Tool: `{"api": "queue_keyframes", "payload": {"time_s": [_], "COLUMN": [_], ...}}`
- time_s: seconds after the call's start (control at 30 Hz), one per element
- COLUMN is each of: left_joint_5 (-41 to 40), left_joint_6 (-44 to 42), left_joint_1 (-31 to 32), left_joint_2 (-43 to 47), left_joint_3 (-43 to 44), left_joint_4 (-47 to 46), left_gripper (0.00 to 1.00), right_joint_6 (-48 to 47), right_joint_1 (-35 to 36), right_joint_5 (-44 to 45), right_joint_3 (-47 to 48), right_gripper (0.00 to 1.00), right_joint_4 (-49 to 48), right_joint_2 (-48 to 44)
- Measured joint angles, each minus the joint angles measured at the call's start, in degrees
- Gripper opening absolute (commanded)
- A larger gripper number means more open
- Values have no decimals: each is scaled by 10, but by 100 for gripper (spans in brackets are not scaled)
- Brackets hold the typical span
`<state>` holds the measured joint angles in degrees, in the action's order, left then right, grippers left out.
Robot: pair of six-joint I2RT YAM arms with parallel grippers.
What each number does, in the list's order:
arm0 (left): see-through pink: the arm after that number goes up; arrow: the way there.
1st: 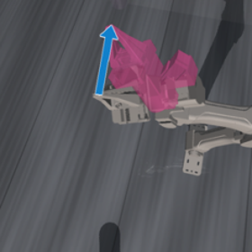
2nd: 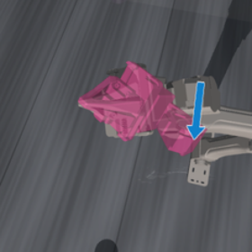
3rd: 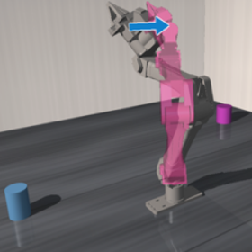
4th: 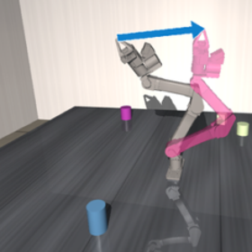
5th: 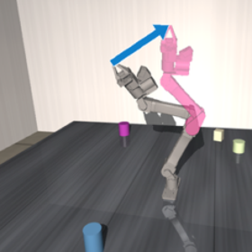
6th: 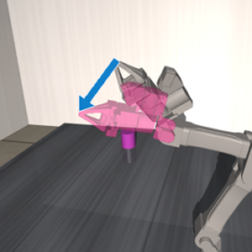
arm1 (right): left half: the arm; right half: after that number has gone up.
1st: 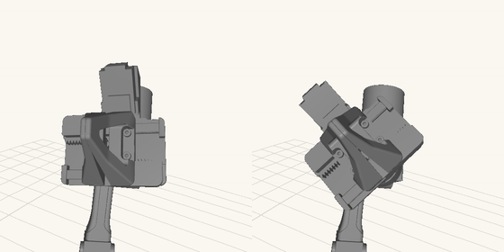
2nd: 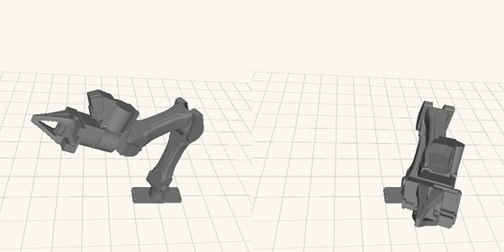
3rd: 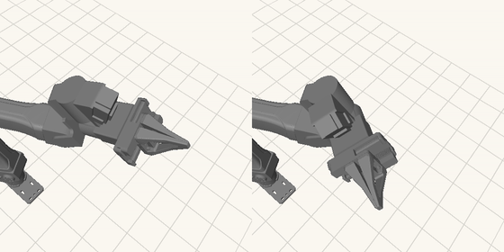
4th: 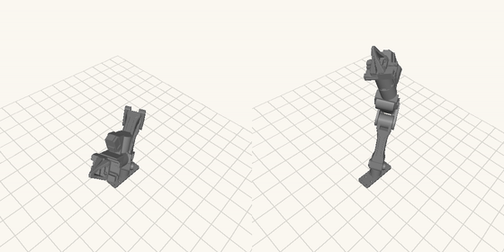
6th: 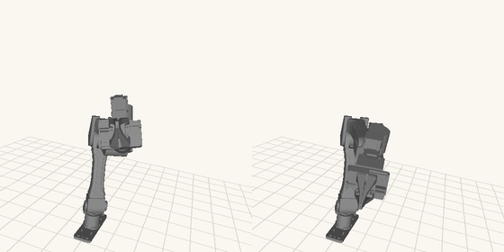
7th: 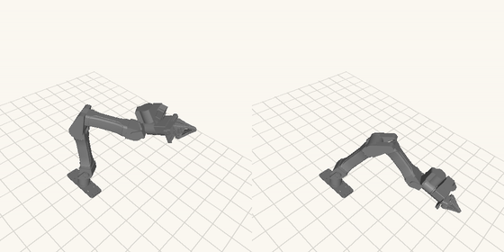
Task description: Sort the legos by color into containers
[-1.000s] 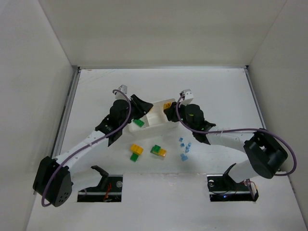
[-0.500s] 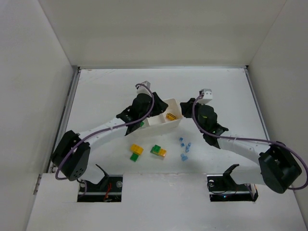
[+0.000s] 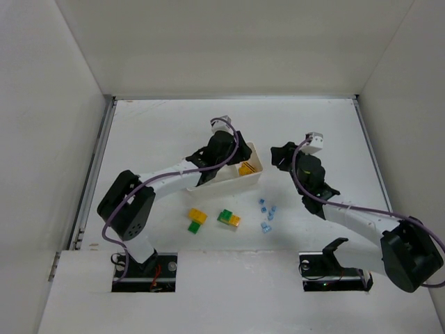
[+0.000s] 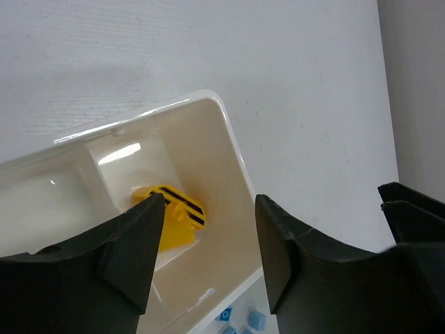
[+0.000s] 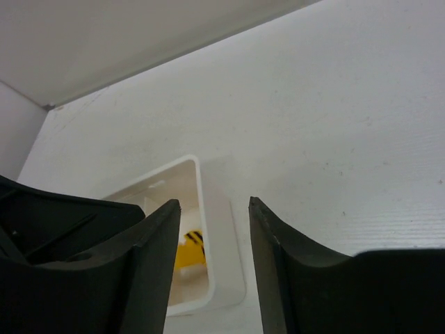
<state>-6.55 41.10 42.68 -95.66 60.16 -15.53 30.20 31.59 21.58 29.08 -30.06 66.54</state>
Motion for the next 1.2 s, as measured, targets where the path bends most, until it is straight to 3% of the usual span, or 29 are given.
{"api": "queue_keyframes", "payload": {"time_s": [0.1,0.27,0.33,0.4,0.57,0.8,0.97,1.2], "left_joint_5": [-2,-8,-12,-12,-10,10,31,47], "left_joint_6": [-2,-3,-2,0,4,6,7,8], "left_joint_1": [0,-8,-19,-33,-63,-92,-101,-109], "left_joint_2": [10,98,160,216,318,374,391,414], "left_joint_3": [0,-36,-67,-94,-148,-184,-185,-204], "left_joint_4": [1,4,6,12,51,118,132,135], "left_gripper": [56,52,51,50,50,50,51,51], "right_joint_6": [-9,-34,-45,-52,-75,-95,-105,-123], "right_joint_1": [6,42,60,81,173,285,296,306], "right_joint_5": [-1,-23,-47,-74,-133,-154,-159,-168], "right_joint_3": [0,1,4,12,25,30,57,112], "right_gripper": [54,36,33,37,70,88,89,77], "right_joint_4": [-2,-2,1,10,57,160,223,267], "right_joint_2": [-2,-2,-2,-2,-5,12,56,143]}}
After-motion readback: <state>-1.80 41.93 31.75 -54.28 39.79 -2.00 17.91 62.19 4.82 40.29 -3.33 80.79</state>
